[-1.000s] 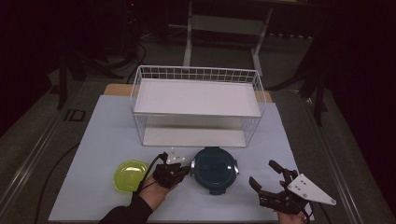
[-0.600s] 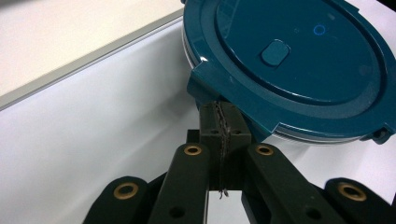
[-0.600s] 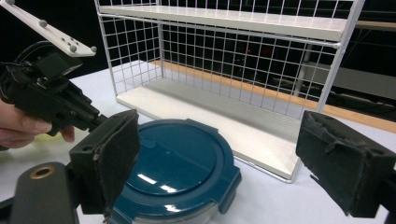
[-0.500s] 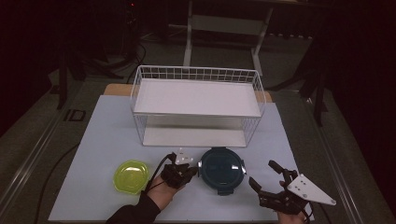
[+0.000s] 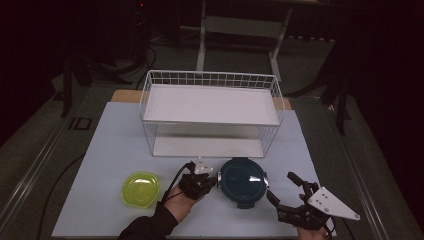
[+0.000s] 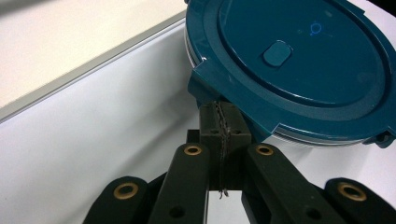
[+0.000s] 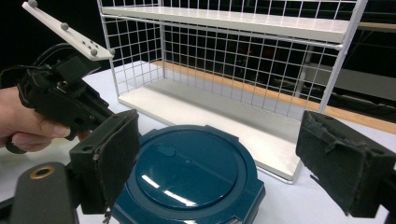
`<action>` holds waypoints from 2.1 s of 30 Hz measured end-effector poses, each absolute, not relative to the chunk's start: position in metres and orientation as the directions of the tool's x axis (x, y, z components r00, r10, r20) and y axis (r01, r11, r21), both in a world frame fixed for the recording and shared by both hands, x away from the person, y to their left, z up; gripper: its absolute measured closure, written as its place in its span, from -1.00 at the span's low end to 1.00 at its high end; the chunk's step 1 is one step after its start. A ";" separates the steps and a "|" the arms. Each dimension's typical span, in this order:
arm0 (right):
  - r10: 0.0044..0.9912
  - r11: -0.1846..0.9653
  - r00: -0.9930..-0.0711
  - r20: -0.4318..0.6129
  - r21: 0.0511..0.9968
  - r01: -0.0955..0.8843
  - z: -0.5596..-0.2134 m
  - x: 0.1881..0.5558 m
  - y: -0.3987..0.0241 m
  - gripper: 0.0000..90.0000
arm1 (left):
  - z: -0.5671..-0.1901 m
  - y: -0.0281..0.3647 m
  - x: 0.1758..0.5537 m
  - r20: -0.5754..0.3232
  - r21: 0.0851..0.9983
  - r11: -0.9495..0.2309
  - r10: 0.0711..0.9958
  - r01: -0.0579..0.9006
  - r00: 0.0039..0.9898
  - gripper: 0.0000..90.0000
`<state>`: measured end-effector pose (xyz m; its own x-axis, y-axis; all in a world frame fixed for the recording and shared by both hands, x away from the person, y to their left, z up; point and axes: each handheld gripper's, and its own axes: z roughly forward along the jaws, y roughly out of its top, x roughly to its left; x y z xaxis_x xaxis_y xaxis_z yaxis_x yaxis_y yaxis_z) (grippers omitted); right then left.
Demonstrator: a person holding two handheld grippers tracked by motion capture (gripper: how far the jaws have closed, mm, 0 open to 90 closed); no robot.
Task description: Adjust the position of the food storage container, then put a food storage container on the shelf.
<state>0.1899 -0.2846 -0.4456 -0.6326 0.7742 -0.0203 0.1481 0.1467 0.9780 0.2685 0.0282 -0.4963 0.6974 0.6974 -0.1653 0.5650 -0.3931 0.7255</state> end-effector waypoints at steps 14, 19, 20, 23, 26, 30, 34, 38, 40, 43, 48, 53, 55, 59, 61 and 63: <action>0.771 0.174 -0.635 -0.036 0.972 0.156 -0.447 0.190 -0.282 -0.71 | -0.483 0.037 0.259 -0.196 0.769 -0.350 0.667 0.535 0.719 0.73; 0.777 0.178 -0.628 -0.041 0.972 0.156 -0.447 0.190 -0.281 -0.71 | -0.475 0.043 0.251 -0.223 0.795 -0.330 0.621 0.509 0.751 0.55; 0.779 0.179 -0.625 -0.042 0.971 0.158 -0.447 0.191 -0.281 -0.71 | -0.473 0.044 0.250 -0.222 0.801 -0.329 0.614 0.501 0.758 0.50; 0.784 0.184 -0.618 -0.050 0.970 0.156 -0.447 0.190 -0.281 -0.72 | -0.469 0.047 0.247 -0.256 0.812 -0.302 0.584 0.500 0.770 0.17; 0.789 0.187 -0.612 -0.054 0.970 0.154 -0.446 0.190 -0.280 -0.72 | -0.466 0.049 0.245 -0.283 0.818 -0.280 0.566 0.503 0.775 -0.25; 0.788 0.194 -0.613 -0.057 0.968 0.159 -0.446 0.190 -0.278 -0.71 | -0.458 0.054 0.242 -0.291 0.844 -0.261 0.511 0.469 0.808 -0.72; 0.793 0.182 -0.606 -0.060 0.973 0.141 -0.441 0.189 -0.278 -0.69 | -0.447 0.054 0.243 -0.318 0.846 -0.250 0.474 0.472 0.821 -0.98; 0.788 0.168 -0.614 -0.045 0.975 0.145 -0.434 0.190 -0.280 -0.66 | -0.437 0.053 0.243 -0.321 0.861 -0.226 0.455 0.456 0.831 -1.00; 0.788 0.154 -0.616 -0.015 0.973 0.173 -0.432 0.193 -0.283 -0.63 | -0.434 0.052 0.244 -0.320 0.864 -0.221 0.455 0.453 0.831 -1.00; 0.789 0.156 -0.614 0.019 0.960 0.231 -0.430 0.199 -0.288 -0.62 | -0.431 0.048 0.246 -0.313 0.865 -0.222 0.463 0.450 0.829 -1.00; 0.796 0.167 -0.605 0.008 0.958 0.233 -0.429 0.205 -0.290 -0.58 | -0.431 0.043 0.252 -0.314 0.861 -0.227 0.466 0.455 0.827 -1.00; 0.789 0.179 -0.614 0.016 0.950 0.255 -0.431 0.214 -0.292 -0.59 | -0.438 0.037 0.267 -0.355 0.838 -0.220 0.475 0.499 0.805 -1.00; 0.781 0.182 -0.624 0.018 0.950 0.255 -0.432 0.218 -0.292 -0.63 | -0.441 0.036 0.270 -0.360 0.832 -0.223 0.481 0.508 0.800 -1.00; 0.770 0.192 -0.636 0.049 0.933 0.305 -0.434 0.225 -0.293 -0.63 | -0.448 0.035 0.277 -0.378 0.818 -0.219 0.492 0.531 0.784 -1.00; 0.770 0.200 -0.635 0.057 0.924 0.325 -0.434 0.228 -0.293 -0.66 | -0.452 0.034 0.280 -0.387 0.809 -0.220 0.498 0.545 0.776 -1.00; 0.767 0.200 -0.638 0.075 0.916 0.348 -0.435 0.232 -0.292 -0.71 | -0.456 0.034 0.283 -0.394 0.799 -0.224 0.507 0.559 0.766 -1.00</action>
